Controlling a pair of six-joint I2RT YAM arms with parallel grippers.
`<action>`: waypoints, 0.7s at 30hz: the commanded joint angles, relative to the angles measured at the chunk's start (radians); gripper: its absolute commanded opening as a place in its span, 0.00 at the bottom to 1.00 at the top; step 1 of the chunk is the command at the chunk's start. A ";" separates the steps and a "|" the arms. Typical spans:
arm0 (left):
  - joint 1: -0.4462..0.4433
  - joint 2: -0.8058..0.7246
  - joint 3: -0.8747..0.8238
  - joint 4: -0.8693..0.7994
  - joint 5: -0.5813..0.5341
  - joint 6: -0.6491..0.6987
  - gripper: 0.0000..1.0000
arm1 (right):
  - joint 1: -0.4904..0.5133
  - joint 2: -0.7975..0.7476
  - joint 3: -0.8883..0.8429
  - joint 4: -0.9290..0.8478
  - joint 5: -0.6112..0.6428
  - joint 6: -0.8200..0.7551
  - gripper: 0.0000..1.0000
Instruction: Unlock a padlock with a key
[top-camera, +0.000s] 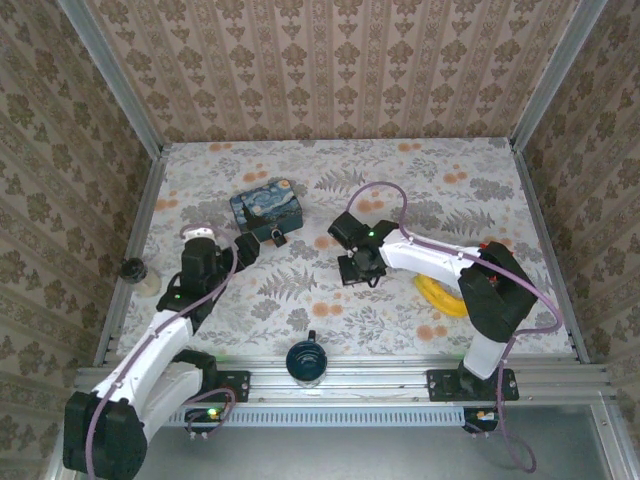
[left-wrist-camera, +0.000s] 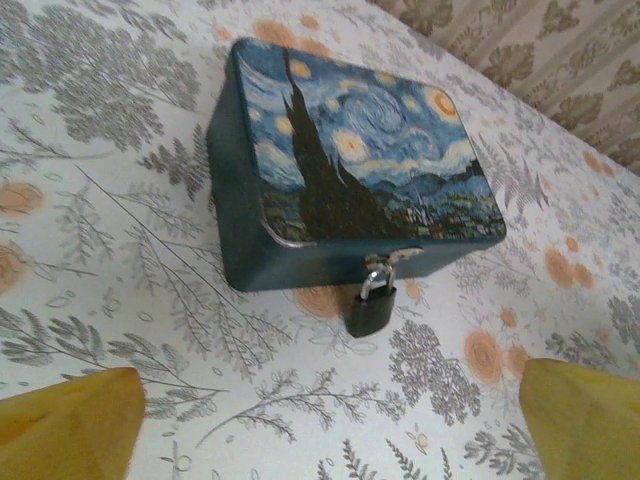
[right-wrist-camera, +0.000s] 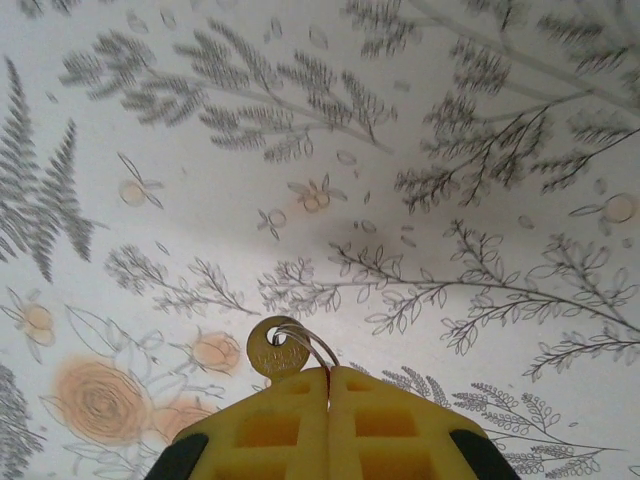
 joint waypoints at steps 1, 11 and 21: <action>-0.046 0.060 0.042 0.055 0.053 -0.010 0.87 | 0.011 0.016 0.041 -0.070 0.124 0.110 0.00; -0.336 0.363 0.143 0.197 0.072 -0.044 0.80 | 0.008 0.025 0.091 0.101 0.133 0.245 0.00; -0.484 0.535 0.175 0.389 0.119 -0.027 0.68 | -0.010 -0.011 0.088 0.145 0.065 0.253 0.00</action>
